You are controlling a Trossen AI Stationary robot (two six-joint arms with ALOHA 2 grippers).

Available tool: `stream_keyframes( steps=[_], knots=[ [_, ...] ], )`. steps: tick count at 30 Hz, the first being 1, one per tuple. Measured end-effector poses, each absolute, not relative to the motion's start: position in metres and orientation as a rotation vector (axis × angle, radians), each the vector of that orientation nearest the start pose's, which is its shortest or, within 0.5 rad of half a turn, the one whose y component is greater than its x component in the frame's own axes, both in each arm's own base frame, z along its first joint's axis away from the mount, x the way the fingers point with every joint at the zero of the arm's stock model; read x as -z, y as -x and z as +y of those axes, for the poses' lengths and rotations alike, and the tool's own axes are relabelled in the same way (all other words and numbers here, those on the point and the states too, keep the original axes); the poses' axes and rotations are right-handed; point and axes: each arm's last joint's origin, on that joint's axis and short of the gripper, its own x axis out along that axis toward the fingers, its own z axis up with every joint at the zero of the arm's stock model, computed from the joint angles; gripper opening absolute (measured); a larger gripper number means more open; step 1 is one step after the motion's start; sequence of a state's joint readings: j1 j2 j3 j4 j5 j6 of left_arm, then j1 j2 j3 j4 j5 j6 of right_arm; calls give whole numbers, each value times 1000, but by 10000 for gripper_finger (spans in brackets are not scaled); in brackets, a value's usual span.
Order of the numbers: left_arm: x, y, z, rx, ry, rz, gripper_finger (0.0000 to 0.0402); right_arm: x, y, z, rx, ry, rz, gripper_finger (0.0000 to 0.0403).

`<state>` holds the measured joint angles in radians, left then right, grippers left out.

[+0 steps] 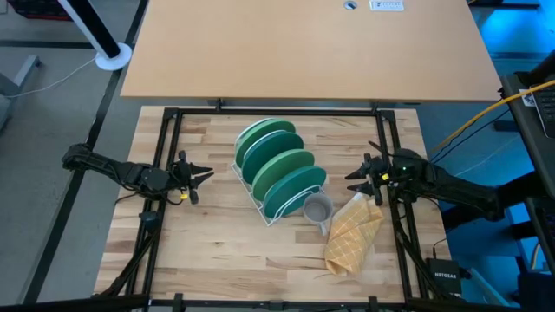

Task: Sort dishes
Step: Return to Home Position

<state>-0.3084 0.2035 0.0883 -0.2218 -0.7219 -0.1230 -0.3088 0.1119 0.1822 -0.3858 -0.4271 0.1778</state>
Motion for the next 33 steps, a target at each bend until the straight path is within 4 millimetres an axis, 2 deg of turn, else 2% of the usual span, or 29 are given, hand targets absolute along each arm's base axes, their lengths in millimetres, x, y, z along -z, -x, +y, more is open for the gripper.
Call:
stream_keyframes(
  steps=[33],
  knots=[
    [-158, -97, -11, -427, -48, 271, 59, -180, -86, -15, -90, -295, 319, 191]
  ],
)
